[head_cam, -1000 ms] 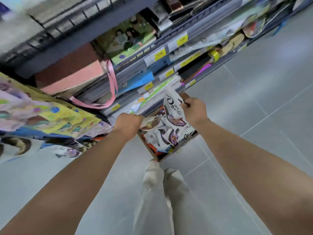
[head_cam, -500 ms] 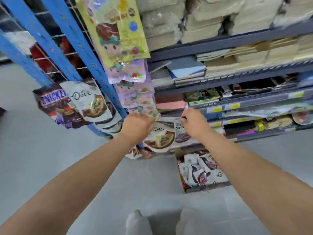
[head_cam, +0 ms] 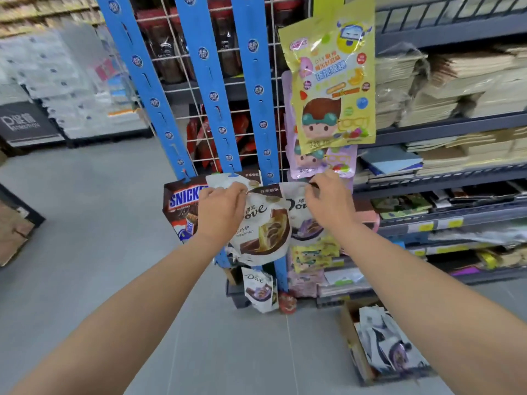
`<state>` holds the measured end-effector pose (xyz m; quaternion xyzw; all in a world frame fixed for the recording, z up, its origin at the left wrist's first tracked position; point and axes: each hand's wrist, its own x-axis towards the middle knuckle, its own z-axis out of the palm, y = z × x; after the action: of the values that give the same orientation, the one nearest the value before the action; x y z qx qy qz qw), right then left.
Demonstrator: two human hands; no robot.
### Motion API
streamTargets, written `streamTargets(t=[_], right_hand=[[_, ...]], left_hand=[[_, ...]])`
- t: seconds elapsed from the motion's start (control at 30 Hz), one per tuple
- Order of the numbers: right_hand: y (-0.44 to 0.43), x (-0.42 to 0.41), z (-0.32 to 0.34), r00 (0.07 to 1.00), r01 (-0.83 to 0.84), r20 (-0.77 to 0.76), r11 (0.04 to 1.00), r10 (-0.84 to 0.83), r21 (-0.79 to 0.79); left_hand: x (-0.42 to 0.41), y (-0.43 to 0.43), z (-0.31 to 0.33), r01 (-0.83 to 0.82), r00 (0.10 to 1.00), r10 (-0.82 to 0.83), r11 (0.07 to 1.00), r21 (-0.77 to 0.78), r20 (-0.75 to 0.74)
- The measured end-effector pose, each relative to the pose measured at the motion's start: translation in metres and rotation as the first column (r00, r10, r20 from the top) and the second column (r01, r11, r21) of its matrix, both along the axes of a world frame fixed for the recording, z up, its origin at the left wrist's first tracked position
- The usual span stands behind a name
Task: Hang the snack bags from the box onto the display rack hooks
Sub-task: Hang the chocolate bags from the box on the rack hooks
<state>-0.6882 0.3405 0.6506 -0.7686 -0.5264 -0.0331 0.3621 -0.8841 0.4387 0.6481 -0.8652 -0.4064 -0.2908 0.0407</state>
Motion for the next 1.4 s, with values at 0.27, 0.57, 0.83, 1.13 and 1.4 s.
streamTargets(t=[0.27,0.57,0.83,1.13,1.4], right_hand=[[0.028,-0.010,0.043,0.978,0.195,0.003,0.912,-0.210,0.360],[0.068,-0.026,0.048,0.995,-0.103,0.047,0.924,0.092,0.368],[0.102,-0.019,0.038,0.992,-0.111,0.086,0.952,0.090,0.284],[0.120,-0.023,0.041,0.993,-0.009,0.116,0.958,-0.026,0.287],[0.118,-0.030,0.025,0.997,0.001,0.074,0.967,-0.021,0.254]], left_hand=[[-0.027,0.061,0.025,-0.147,0.973,0.174,0.973,-0.176,0.151],[-0.003,0.097,0.038,-0.089,0.987,0.105,0.988,-0.129,0.121],[0.025,0.104,0.044,-0.109,0.950,0.186,0.950,-0.292,0.252],[0.026,0.134,0.041,-0.101,0.981,0.126,0.981,-0.163,0.150],[0.034,0.135,0.033,-0.045,0.976,0.085,0.979,-0.198,0.200]])
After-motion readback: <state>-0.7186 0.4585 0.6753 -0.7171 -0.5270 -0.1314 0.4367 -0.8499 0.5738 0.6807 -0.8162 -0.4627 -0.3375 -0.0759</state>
